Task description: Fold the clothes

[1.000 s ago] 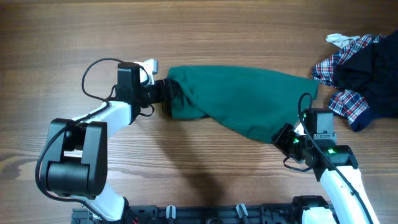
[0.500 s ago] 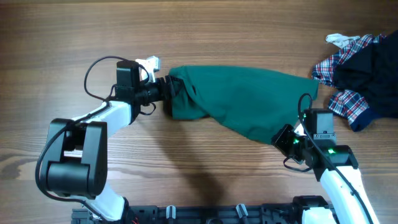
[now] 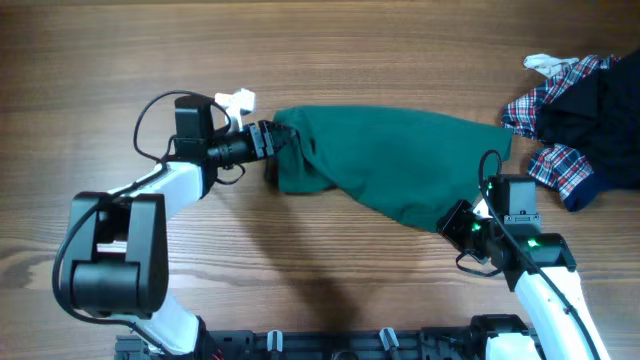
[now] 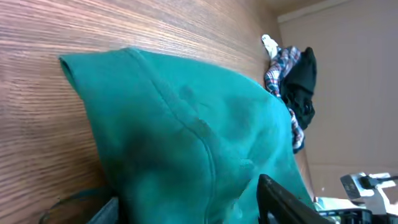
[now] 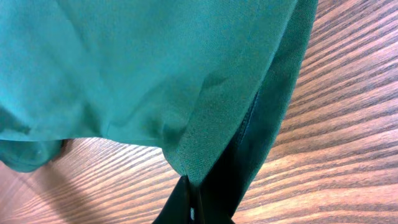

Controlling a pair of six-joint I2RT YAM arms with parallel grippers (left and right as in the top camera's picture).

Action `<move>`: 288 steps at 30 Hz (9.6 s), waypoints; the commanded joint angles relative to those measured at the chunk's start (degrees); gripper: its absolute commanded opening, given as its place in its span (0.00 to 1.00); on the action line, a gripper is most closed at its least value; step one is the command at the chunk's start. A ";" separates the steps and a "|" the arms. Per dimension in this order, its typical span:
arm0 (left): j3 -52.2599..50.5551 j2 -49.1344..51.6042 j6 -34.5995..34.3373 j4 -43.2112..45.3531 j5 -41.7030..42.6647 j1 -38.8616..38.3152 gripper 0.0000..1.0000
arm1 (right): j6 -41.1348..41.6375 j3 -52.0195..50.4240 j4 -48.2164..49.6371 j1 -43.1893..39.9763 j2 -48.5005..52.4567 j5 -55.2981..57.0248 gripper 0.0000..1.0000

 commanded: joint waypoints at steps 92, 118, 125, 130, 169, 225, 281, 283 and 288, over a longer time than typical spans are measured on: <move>42.21 -68.89 26.18 -73.33 -29.88 6.19 0.04 | -9.79 80.28 -30.62 -0.13 -4.42 14.01 0.04; 51.41 -40.96 27.67 -77.00 -33.40 6.19 0.04 | -11.30 87.52 -32.72 -0.13 15.93 17.81 0.04; 51.41 -17.77 27.67 -63.10 -37.05 6.19 0.04 | -11.41 87.47 -22.77 -0.13 30.21 17.77 0.04; 51.41 -6.58 27.65 -56.43 -42.23 6.19 0.04 | -12.76 87.47 -16.31 -0.11 40.00 15.63 0.04; 51.41 9.62 23.54 -69.02 -47.93 6.36 0.81 | -12.74 74.73 -1.68 8.11 79.17 -8.28 0.66; 51.41 9.62 23.54 -74.51 -41.86 6.40 0.78 | -6.08 78.03 24.50 -3.63 79.71 9.44 0.13; 29.11 9.66 14.95 -81.07 -38.21 8.15 0.04 | -29.14 51.21 -17.31 45.42 57.18 5.88 0.04; 29.11 9.66 14.97 -82.18 -38.21 8.15 0.04 | -29.18 48.52 -16.79 45.38 57.20 6.14 0.04; 29.11 9.66 14.97 -82.93 -38.23 8.15 0.04 | -25.07 44.74 -20.48 45.38 57.18 7.10 0.04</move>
